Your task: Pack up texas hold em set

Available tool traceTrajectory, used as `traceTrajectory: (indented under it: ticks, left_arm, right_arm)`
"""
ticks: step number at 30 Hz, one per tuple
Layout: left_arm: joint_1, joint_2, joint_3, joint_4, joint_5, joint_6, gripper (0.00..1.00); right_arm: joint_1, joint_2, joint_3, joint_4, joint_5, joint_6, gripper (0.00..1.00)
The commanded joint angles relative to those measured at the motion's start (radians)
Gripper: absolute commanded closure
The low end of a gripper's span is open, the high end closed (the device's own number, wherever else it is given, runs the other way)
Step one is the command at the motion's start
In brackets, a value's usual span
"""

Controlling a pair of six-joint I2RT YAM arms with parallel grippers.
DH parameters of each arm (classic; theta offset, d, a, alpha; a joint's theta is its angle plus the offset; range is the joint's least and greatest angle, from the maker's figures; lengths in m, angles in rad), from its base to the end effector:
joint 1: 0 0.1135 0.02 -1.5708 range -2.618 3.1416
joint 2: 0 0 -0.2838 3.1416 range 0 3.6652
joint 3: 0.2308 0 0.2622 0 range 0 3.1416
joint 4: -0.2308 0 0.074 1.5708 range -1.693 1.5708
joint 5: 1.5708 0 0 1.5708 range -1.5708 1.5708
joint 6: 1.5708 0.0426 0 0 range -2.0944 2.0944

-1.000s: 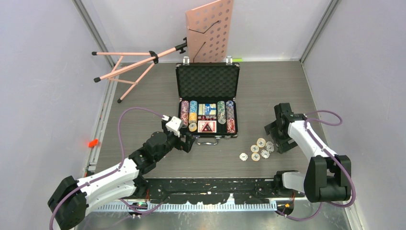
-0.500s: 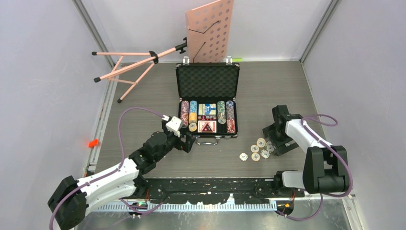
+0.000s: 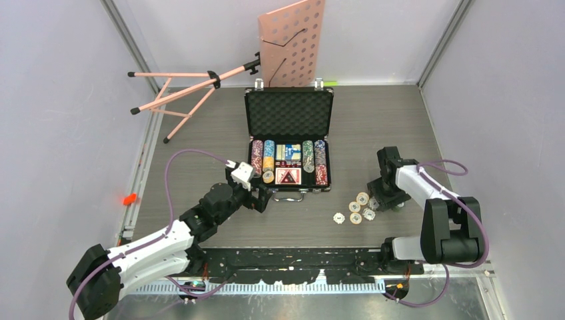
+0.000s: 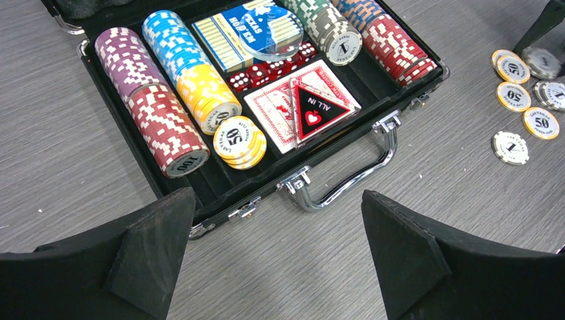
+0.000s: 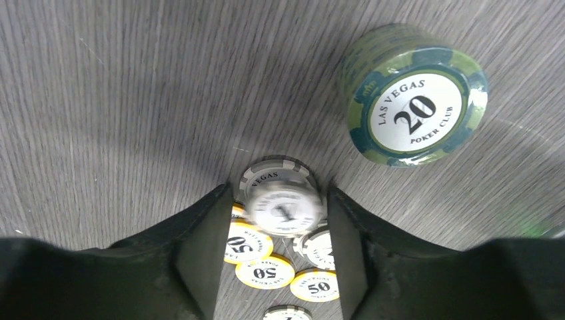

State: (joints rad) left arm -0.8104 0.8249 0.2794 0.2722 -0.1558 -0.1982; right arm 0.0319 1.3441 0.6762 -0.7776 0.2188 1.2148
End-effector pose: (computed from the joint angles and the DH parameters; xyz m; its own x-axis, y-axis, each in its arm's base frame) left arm 0.1347 -0.1320 0.2095 -0.3030 0.0364 -0.9523 0.5642 0.8122 -0.1485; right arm 0.2084 -0.0026 0.1644 -0.3494 0.9043 -0.2454 0.9281 0.3700 0.0421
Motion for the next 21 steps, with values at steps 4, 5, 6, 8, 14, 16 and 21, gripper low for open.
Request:
traceTrajectory:
  ticks: [4, 5, 6, 8, 14, 16, 21]
  left_arm:
    - [-0.001, -0.002, 0.023, 0.045, 0.008, 0.009, 0.0]
    - [-0.001, -0.001, 0.023, 0.046, 0.008, 0.008, 0.0]
    - [-0.001, -0.001, 0.023, 0.047, 0.01, 0.008, 0.0]
    - [-0.001, -0.002, 0.023, 0.047, 0.01, 0.008, 0.0]
    - [-0.001, -0.005, 0.023, 0.045, 0.01, 0.008, 0.0]
    - [-0.001, -0.005, 0.023, 0.045, 0.01, 0.008, 0.0]
    - [-0.001, 0.003, 0.026, 0.047, 0.016, 0.008, 0.0]
  right_arm:
    - [0.002, 0.005, -0.009, -0.026, 0.059, 0.023, 0.55]
    - [0.002, -0.002, -0.009, -0.026, 0.061, 0.022, 0.56]
    - [0.003, -0.004, -0.008, -0.027, 0.062, 0.021, 0.59]
    - [0.003, -0.006, 0.001, -0.033, 0.061, 0.017, 0.64]
    - [0.002, -0.039, 0.046, -0.084, 0.059, 0.008, 0.66]
    - [0.002, -0.063, 0.068, -0.107, 0.062, 0.003, 0.66]
    - [0.002, -0.102, 0.11, -0.156, 0.049, -0.013, 0.66]
